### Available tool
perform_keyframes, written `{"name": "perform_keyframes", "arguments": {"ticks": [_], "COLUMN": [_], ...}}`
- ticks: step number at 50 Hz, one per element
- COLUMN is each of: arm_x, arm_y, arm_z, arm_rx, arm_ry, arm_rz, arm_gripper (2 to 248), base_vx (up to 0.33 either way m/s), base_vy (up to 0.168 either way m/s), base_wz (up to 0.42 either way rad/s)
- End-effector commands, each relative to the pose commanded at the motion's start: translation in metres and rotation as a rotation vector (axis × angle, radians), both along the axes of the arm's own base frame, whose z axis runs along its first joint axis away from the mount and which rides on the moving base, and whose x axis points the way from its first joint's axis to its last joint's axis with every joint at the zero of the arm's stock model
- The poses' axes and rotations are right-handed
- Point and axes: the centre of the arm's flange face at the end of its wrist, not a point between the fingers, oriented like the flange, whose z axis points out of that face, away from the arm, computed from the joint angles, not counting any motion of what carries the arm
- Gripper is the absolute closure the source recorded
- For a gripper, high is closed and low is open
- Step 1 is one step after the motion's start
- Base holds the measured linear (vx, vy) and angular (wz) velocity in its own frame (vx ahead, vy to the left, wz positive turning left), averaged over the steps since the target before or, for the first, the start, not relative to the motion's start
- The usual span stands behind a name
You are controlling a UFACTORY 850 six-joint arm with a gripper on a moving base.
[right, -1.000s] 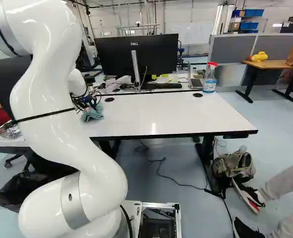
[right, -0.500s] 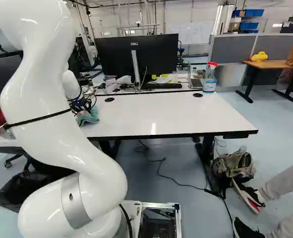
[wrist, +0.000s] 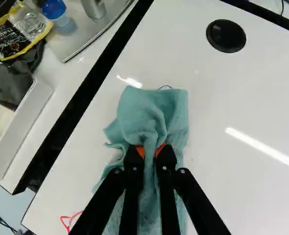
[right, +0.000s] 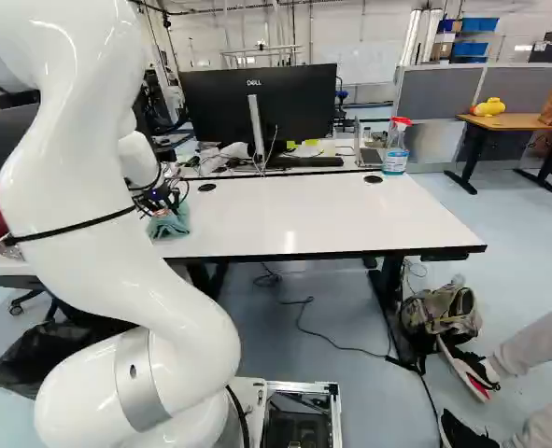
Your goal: Clean the table with the green towel
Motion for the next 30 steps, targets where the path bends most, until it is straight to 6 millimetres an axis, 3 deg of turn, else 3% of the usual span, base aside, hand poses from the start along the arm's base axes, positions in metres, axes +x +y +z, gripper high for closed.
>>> {"name": "perform_keyframes", "arguments": {"ticks": [15,30], "arm_x": [0.022,0.05], "arm_y": [-0.018,-0.023], "arm_z": [-0.001,-0.002], "arm_rx": [0.003,0.009], "arm_ry": [-0.005,-0.017], "arm_rz": [-0.048,-0.076], "arm_gripper": [208,208], "base_vx": [0.0,0.0], "base_vy": [0.0,0.0], "base_wz": [0.0,0.0]}}
